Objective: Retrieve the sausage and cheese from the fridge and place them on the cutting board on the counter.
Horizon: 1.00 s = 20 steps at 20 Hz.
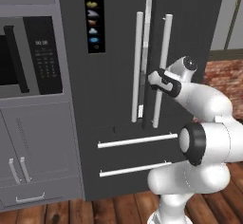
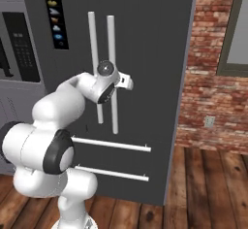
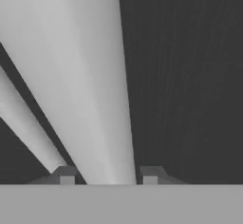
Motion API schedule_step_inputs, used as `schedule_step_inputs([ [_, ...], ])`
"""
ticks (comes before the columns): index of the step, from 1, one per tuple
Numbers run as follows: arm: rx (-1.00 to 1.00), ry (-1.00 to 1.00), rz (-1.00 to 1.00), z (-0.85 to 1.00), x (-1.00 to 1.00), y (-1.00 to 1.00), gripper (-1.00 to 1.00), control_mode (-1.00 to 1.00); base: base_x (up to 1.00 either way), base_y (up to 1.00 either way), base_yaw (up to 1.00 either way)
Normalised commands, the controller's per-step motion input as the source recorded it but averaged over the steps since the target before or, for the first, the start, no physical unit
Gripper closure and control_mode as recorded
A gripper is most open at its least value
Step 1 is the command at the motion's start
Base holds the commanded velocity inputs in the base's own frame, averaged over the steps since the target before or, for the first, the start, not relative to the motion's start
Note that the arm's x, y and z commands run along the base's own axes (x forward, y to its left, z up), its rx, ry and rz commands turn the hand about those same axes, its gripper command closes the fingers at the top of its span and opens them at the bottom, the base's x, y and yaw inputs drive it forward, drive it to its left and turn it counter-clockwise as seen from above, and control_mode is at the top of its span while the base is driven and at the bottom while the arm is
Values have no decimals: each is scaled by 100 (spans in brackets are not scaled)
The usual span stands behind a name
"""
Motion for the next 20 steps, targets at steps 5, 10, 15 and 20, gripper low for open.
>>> schedule_step_inputs([
  [5, 7, 0, 0, 7, -86, -61, 100, -100, 0, 0, 0],
  [10, 6, 0, 0, 7, -76, -67, 100, -100, 0, 0, 0],
  [15, 1, 10, 0, 2, -58, -59, -100, -100, 0, 0, 0],
  [20, 3, 21, -1, 3, -45, -2, -100, -100, 0, 0, 0],
])
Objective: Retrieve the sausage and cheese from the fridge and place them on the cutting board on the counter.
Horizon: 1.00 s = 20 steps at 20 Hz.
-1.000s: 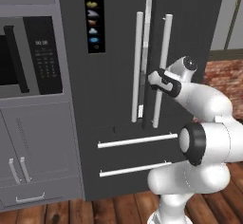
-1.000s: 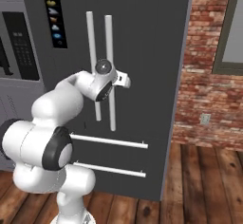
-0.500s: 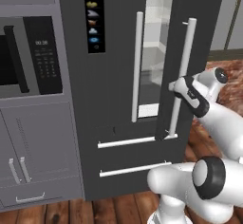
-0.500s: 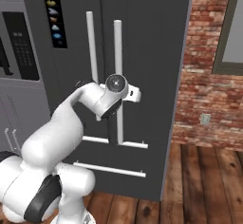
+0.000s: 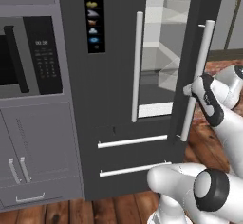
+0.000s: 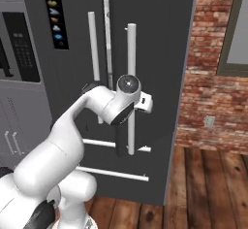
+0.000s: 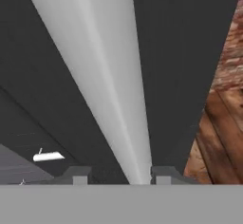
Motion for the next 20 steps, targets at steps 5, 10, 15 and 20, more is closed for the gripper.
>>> schedule_step_inputs([
  [5, 0, 7, -8, 1, -70, 35, -100, -100, 0, 0, 0],
  [10, 0, 13, -9, -4, -40, 72, -100, -100, 0, 0, 0],
  [15, -1, 7, -4, 0, 2, 85, -100, -100, 0, 0, 0],
  [20, 0, 0, -23, 12, 31, 62, -100, -100, 0, 0, 0],
])
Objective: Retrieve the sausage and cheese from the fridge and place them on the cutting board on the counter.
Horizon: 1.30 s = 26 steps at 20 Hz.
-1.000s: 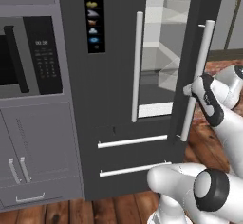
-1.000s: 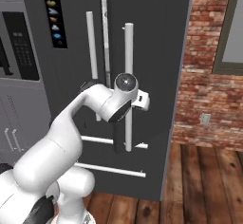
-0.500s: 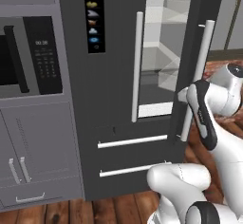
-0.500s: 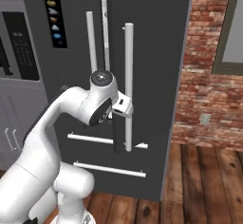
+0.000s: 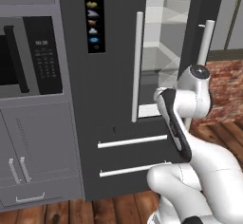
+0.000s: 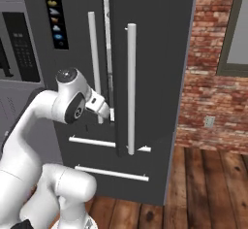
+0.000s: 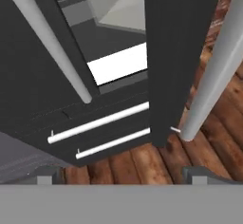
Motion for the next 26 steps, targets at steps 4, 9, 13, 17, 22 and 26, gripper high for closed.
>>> schedule_step_inputs([
  [4, 1, 0, -37, 16, 37, 44, -100, -100, 0, 0, 0],
  [9, 4, -10, -42, 15, 44, 33, -100, -100, 0, 0, 0],
  [13, 14, -18, -38, 29, 40, 22, -100, -100, 0, 0, 0],
  [17, 30, -7, -27, 34, 41, 6, -100, -100, 0, 0, 0],
  [22, 35, -1, -13, 36, 33, -27, -100, -100, 0, 0, 0],
  [26, 26, -2, -5, 31, 14, -52, -100, -100, 0, 0, 0],
])
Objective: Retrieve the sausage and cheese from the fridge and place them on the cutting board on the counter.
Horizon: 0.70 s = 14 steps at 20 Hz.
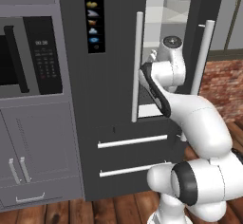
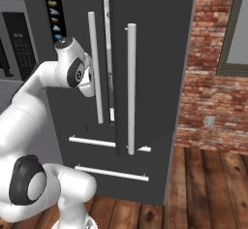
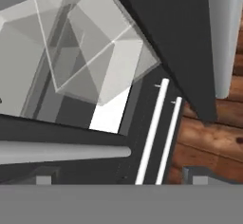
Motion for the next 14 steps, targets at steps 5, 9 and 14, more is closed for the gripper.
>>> schedule_step_inputs([
  [5, 15, -8, -10, 16, 13, -34, -100, -100, 0, 0, 0],
  [9, 2, -8, -30, 9, 19, -31, -100, -100, 0, 0, 0],
  [14, 3, 0, -33, 9, 10, -46, -100, -100, 0, 0, 0],
])
